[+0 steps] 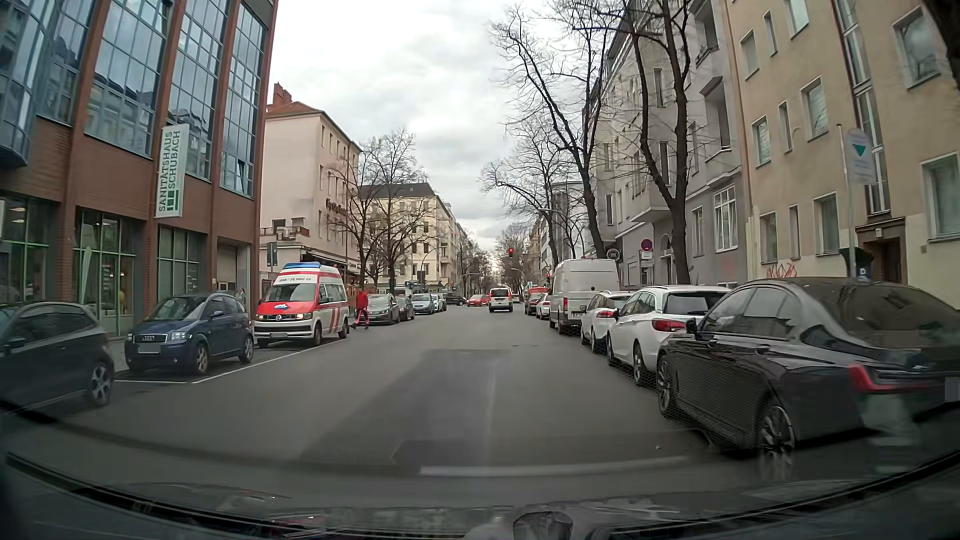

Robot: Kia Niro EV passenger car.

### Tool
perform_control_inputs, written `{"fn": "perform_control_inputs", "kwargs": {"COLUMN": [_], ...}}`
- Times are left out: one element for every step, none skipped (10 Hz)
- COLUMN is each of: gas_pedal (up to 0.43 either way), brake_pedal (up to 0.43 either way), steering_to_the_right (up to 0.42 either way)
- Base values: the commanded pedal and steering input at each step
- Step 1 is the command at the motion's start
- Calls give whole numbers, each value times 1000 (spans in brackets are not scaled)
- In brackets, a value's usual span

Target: Follow the waypoints while adhering to traffic rules and regulations

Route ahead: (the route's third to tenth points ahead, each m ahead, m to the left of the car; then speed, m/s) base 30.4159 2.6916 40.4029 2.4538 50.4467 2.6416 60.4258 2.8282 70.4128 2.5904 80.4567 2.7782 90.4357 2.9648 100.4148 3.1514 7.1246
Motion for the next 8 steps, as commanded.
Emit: {"fn": "perform_control_inputs", "kwargs": {"gas_pedal": [0,8,39,39,39,39,47,67], "brake_pedal": [12,12,12,12,12,12,12,12], "steering_to_the_right": [3,3,3,3,3,2,2,3]}}
